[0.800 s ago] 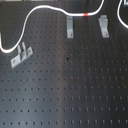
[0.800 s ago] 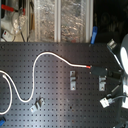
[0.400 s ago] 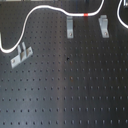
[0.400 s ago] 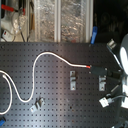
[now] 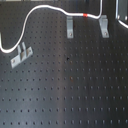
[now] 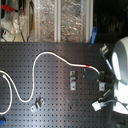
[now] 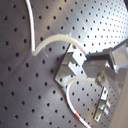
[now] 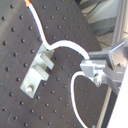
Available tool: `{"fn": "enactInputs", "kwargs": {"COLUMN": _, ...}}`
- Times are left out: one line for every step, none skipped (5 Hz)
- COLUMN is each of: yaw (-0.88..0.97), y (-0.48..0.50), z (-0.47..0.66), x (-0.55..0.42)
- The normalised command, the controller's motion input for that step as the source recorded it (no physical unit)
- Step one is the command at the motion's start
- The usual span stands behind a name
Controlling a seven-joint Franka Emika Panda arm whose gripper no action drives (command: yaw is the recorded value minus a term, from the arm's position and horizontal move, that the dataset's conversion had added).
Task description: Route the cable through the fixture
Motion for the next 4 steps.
{"fn": "enactInputs", "kwargs": {"yaw": 0.00, "y": 0.313, "z": 0.45, "x": -0.300}}
{"fn": "enactInputs", "kwargs": {"yaw": 0.00, "y": -0.168, "z": 0.34, "x": -0.399}}
{"fn": "enactInputs", "kwargs": {"yaw": -0.03, "y": -0.160, "z": 0.24, "x": -0.365}}
{"fn": "enactInputs", "kwargs": {"yaw": 0.00, "y": 0.052, "z": 0.18, "x": -0.294}}
